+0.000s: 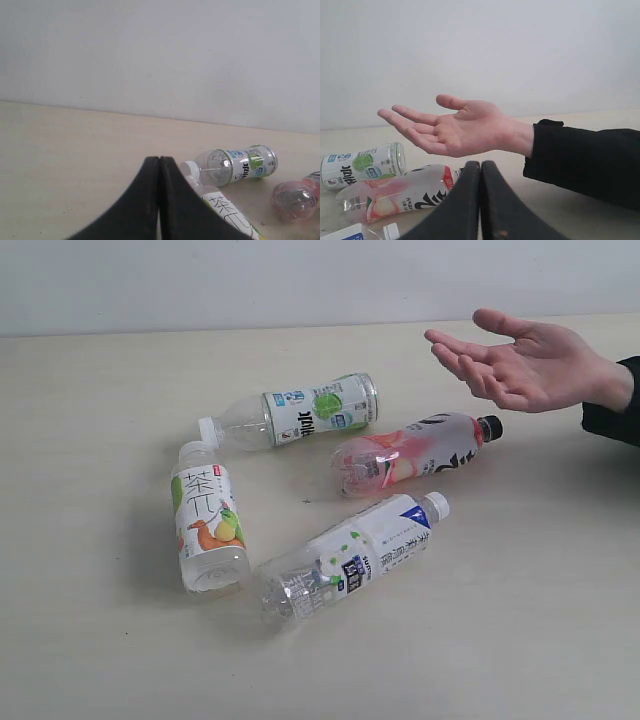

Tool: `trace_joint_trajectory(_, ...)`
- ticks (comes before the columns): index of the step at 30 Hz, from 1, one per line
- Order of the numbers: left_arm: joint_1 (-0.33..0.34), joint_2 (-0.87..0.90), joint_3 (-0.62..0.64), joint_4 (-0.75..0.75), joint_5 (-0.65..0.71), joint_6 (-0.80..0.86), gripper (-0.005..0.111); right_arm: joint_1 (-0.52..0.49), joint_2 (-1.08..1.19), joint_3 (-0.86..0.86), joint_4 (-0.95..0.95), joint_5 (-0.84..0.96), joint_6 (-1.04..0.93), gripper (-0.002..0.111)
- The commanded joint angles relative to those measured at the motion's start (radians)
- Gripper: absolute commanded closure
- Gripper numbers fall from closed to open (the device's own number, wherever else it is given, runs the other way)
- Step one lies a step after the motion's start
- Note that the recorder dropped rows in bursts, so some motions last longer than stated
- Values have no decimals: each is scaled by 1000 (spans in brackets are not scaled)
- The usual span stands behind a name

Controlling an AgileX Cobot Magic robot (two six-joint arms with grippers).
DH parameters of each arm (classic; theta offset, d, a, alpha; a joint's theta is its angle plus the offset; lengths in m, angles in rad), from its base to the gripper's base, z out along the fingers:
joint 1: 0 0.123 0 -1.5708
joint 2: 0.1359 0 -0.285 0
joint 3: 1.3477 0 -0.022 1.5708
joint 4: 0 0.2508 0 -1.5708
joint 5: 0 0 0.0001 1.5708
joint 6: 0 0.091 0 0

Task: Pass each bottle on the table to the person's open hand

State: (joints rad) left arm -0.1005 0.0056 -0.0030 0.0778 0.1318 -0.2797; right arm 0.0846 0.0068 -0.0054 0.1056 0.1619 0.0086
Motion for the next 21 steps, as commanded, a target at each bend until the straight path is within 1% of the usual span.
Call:
trace_joint_trajectory(1,2,-6,3,1,0,0,107,-6,-7,5,2,-14,-9,108)
trace_joint_trajectory(6,2,-6,3,1,0,0,107,-6,-7,5,2,-14,-9,108)
trace_joint_trajectory(7,2,-6,3,1,0,0,107,-6,-7,5,10,-48,0,108)
trace_joint_trajectory(10,2,-6,3,1,0,0,107,-6,-7,5,121,-148,79,108)
trace_joint_trajectory(11,2,-6,3,1,0,0,107,-6,-7,5,171,-221,97,108)
trace_joint_trajectory(14,2,-6,3,1,0,0,107,-6,-7,5,243,-336,113,108)
trace_joint_trajectory(16,2,-6,3,1,0,0,107,-6,-7,5,260,-391,115,108)
trace_joint_trajectory(18,2,-6,3,1,0,0,107,-6,-7,5,260,-408,115,108)
trace_joint_trajectory(21,2,-6,3,1,0,0,107,-6,-7,5,258,-488,155,108)
